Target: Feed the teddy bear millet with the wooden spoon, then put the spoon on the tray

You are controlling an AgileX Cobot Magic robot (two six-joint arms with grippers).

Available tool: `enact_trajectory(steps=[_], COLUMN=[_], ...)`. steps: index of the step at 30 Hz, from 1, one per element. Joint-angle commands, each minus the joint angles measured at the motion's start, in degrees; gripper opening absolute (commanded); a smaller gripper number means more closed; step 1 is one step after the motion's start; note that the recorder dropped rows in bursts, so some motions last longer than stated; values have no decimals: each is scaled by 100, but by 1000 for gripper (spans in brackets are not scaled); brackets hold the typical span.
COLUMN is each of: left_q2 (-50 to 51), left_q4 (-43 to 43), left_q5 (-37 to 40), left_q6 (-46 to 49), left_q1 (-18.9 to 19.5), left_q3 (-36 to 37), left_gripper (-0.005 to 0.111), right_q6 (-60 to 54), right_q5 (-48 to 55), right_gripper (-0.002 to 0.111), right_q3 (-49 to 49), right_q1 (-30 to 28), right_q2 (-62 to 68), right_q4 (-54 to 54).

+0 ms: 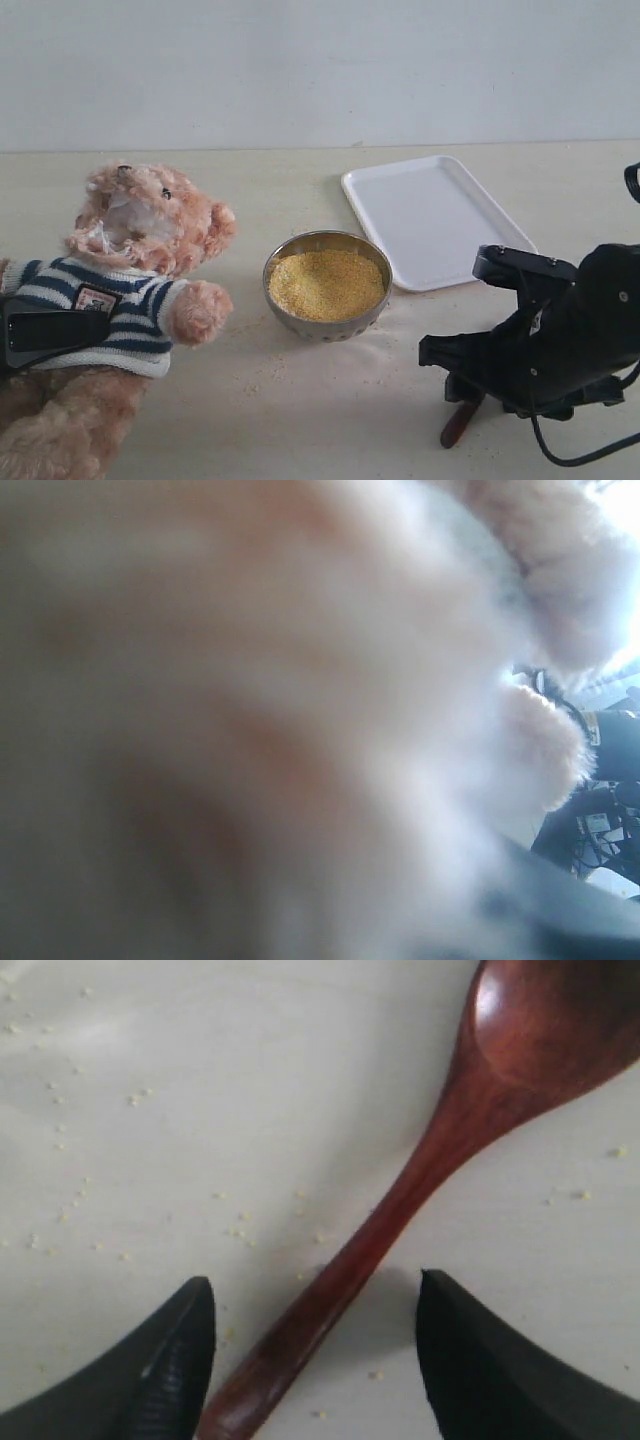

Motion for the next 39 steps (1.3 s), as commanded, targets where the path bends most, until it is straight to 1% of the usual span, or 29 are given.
enact_trajectory(steps=[1, 4, 12, 15, 20, 24, 29, 30, 33, 36, 39], left_q2=[-5, -5, -5, -5, -5, -5, -5, -5, -5, -5, -5], left_q4=[-97, -97, -97, -97, -97, -97, -97, -97, -97, -97, -97], left_q5=[198, 198, 198, 198, 198, 198, 198, 198, 198, 198, 198], left_q6=[38, 38, 38, 38, 38, 38, 38, 38, 38, 38, 38], left_q1=[15, 15, 15, 15, 15, 15, 15, 15, 15, 15, 15], left_q3=[-48, -48, -48, -48, -48, -48, -48, -48, -48, -48, -48], left_gripper=[5, 5, 5, 5, 5, 5, 5, 5, 5, 5, 5], right_q6=[-270, -515, -452, -452, -450, -427, -400, -328, -252, -252, -345], right_q5=[473, 520, 642, 795, 1508, 2174, 3355, 3630, 4107, 4314, 4340], right_gripper=[59, 59, 59, 59, 59, 59, 59, 59, 59, 59, 59], right_q3=[349, 349, 349, 244, -163, -672, -1354, -1475, -1676, -1743, -1743], right_q1=[-14, -14, -4, -4, -4, -4, -4, -4, -4, -4, -4], right_q2=[-7, -333, -1623, -2059, -2551, -2729, -2729, -2729, -2729, -2729, -2729], right_q4=[-35, -35, -19, -212, -672, -1238, -2275, -2645, -3183, -3313, -3045])
